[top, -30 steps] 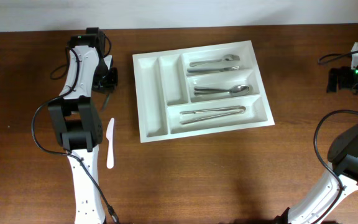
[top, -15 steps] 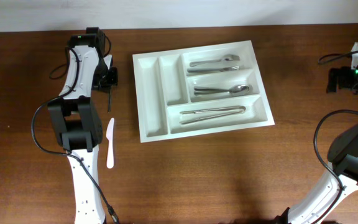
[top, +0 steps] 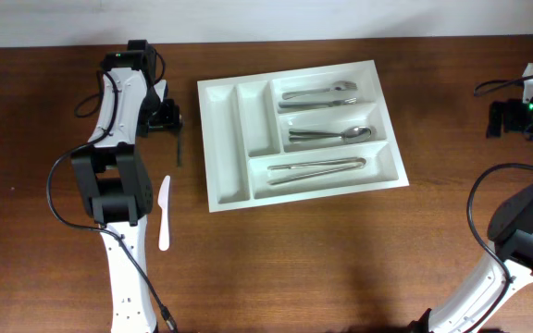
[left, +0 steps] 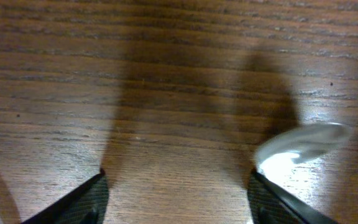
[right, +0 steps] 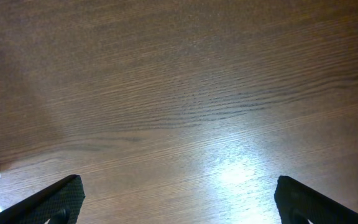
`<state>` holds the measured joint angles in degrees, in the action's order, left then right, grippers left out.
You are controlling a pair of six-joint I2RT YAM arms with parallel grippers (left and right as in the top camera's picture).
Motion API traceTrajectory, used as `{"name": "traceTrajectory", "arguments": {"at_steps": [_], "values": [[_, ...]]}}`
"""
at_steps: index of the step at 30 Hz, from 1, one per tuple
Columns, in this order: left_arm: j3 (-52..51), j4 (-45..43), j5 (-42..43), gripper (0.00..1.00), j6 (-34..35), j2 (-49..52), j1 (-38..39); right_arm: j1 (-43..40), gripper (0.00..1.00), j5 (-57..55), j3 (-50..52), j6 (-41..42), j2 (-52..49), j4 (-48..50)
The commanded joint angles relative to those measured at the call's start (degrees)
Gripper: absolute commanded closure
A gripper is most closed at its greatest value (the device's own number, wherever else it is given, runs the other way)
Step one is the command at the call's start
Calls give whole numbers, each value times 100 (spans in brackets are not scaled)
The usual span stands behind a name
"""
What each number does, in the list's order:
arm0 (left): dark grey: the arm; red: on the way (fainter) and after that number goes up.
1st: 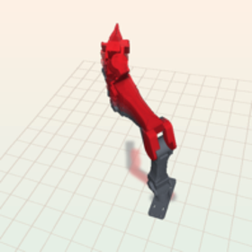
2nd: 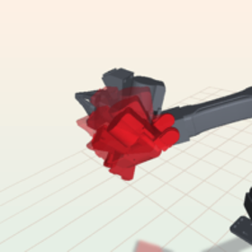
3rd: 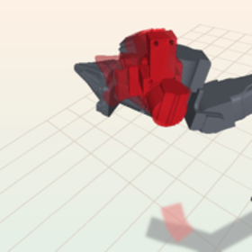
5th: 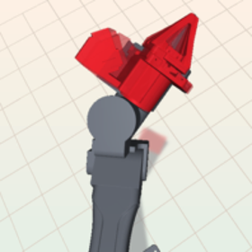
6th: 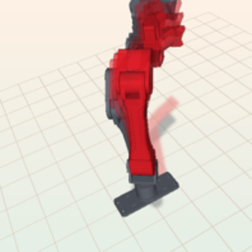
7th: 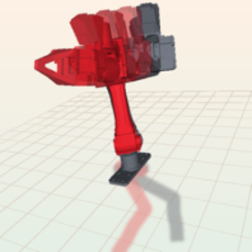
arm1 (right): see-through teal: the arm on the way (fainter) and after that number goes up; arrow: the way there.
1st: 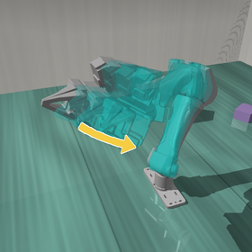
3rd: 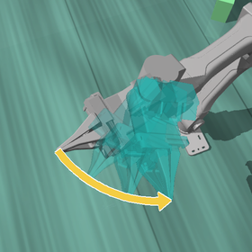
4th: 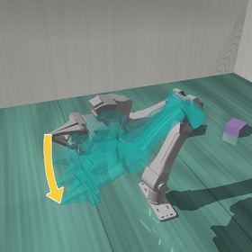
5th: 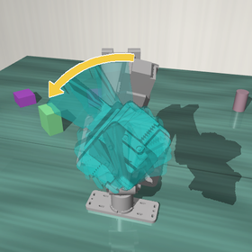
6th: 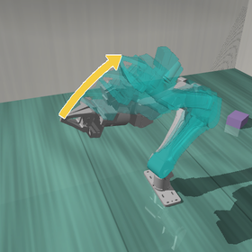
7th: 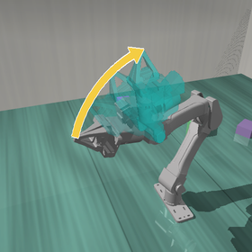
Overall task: Pack container
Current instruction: 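Lift the spoon and move it to the tray's left edge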
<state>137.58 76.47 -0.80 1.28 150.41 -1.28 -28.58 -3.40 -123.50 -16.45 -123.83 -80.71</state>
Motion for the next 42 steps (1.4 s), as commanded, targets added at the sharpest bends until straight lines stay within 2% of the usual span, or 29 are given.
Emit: {"name": "traceTrajectory", "arguments": {"at_steps": [1,17,24,32,35,42], "values": [[-7,-107,22,24,-4,79,-28,-33,2,35,35,61,-31,2],[-7,-514,1047,25,-4,76,-28,-33,1,35,35,61,-31,4],[-7,-861,1679,29,-7,76,-28,-33,1,35,35,61,-31,4],[-7,-901,1799,31,-26,76,-28,-33,2,35,35,61,-31,2],[-7,-903,2140,32,-289,76,-28,-33,1,35,35,61,-31,4],[-7,-898,2090,32,-284,76,-28,-33,1,35,35,61,-31,4]]}}
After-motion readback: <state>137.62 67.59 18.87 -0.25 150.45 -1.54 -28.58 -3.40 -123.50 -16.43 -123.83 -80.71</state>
